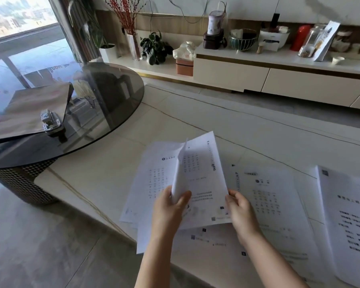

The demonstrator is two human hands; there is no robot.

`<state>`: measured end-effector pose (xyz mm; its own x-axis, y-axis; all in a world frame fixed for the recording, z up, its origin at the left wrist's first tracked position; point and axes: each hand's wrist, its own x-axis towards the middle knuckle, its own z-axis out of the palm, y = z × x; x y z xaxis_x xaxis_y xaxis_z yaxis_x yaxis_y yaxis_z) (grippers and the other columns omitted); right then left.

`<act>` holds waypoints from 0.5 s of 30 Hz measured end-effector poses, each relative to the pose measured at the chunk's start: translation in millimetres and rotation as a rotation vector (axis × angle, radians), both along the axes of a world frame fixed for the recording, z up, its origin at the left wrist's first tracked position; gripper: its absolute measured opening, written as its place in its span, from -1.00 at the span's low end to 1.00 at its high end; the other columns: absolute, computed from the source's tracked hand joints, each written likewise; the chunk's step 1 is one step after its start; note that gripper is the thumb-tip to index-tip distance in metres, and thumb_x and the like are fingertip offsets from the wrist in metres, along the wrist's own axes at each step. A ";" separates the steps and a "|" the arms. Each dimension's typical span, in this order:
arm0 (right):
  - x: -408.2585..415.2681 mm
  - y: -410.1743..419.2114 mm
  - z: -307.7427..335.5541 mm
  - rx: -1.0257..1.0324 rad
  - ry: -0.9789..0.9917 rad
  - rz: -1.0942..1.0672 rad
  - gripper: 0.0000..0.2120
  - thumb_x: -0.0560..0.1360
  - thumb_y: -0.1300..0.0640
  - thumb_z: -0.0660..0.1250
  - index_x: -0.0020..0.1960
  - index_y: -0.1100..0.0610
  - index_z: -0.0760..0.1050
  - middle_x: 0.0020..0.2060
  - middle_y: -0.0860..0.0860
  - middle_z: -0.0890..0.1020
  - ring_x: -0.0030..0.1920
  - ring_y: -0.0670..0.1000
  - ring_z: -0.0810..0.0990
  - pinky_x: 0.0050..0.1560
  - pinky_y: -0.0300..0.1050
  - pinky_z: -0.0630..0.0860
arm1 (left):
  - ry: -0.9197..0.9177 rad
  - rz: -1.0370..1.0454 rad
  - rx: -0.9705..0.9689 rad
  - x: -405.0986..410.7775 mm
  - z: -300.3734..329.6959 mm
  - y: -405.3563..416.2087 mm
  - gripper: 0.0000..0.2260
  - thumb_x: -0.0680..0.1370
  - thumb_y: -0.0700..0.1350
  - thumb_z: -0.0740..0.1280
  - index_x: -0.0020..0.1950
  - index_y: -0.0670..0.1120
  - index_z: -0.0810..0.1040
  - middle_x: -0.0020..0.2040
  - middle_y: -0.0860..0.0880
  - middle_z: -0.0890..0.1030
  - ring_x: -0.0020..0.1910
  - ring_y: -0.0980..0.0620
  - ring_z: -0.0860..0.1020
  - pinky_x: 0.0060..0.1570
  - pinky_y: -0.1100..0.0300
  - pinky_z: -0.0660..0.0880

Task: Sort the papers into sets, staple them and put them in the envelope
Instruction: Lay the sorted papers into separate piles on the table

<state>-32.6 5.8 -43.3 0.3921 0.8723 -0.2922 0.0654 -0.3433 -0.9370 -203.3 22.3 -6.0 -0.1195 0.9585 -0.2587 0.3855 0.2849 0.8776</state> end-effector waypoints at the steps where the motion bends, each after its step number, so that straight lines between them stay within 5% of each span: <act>1: -6.1 0.0 -2.2 -0.015 0.012 0.027 -0.79 0.62 0.24 0.16 -0.03 0.06 0.55 -0.10 0.05 0.66 -0.05 0.09 0.63 -0.05 -0.04 0.55 | 0.055 -0.032 0.016 1.6 -5.9 -0.2 -0.82 0.48 0.09 0.38 0.01 0.05 0.52 -0.12 0.02 0.61 -0.13 -0.01 0.58 -0.15 0.00 0.55; 3: -15.1 -0.9 -2.9 -0.026 0.024 0.100 -0.74 0.62 0.23 0.15 -0.05 0.00 0.57 -0.07 -0.01 0.68 0.02 0.06 0.64 0.09 0.01 0.55 | 0.215 -0.129 0.012 4.7 -22.0 0.4 -0.55 0.42 0.27 0.29 0.20 0.05 0.49 0.11 0.01 0.59 0.15 -0.08 0.52 0.10 -0.09 0.48; 6: -17.1 -6.8 2.0 -0.036 0.007 0.222 -0.77 0.64 0.11 0.14 0.19 0.07 0.53 0.08 -0.16 0.58 0.15 -0.11 0.52 0.19 -0.23 0.40 | 0.493 -0.246 -0.090 13.7 -33.5 -2.0 -0.32 0.51 0.36 0.11 0.53 0.04 0.15 0.54 -0.02 0.16 0.54 -0.14 0.01 0.48 -0.12 0.00; 9: 3.3 -15.3 7.2 -0.092 -0.056 0.240 -0.66 0.62 0.02 0.15 0.34 0.13 0.42 0.16 -0.08 0.56 0.15 -0.09 0.54 0.14 -0.21 0.47 | 0.591 -0.307 -0.107 17.5 -34.6 -4.4 -0.39 0.55 0.35 -0.03 0.54 0.11 0.08 0.58 -0.03 -0.07 0.54 -0.13 -0.22 0.47 -0.15 -0.24; 12: 40.5 -34.5 12.6 -0.141 -0.173 0.240 -0.78 0.60 0.11 0.22 0.24 0.07 0.44 0.03 -0.01 0.62 -0.02 -0.10 0.60 -0.21 -0.39 0.50 | 0.673 -0.371 -0.138 17.3 -39.6 -4.5 -0.43 0.59 0.28 -0.05 0.56 0.11 0.01 0.58 -0.06 -0.18 0.52 -0.16 -0.28 0.46 -0.17 -0.28; 15: 81.9 -58.0 10.8 -0.170 -0.337 0.141 -0.73 0.55 0.16 0.31 0.24 0.12 0.50 0.10 -0.01 0.61 0.05 -0.07 0.57 0.04 -0.26 0.47 | 0.785 -0.411 -0.148 18.5 -43.5 -6.6 -0.42 0.61 0.19 0.06 0.57 0.09 -0.09 0.56 -0.10 -0.26 0.51 -0.19 -0.31 0.46 -0.20 -0.26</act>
<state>49.3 -52.2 -32.5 0.3701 0.8749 -0.3124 0.4168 -0.4569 -0.7858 -184.7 15.6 -49.4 0.0307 0.9280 -0.3712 0.9555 0.0818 0.2836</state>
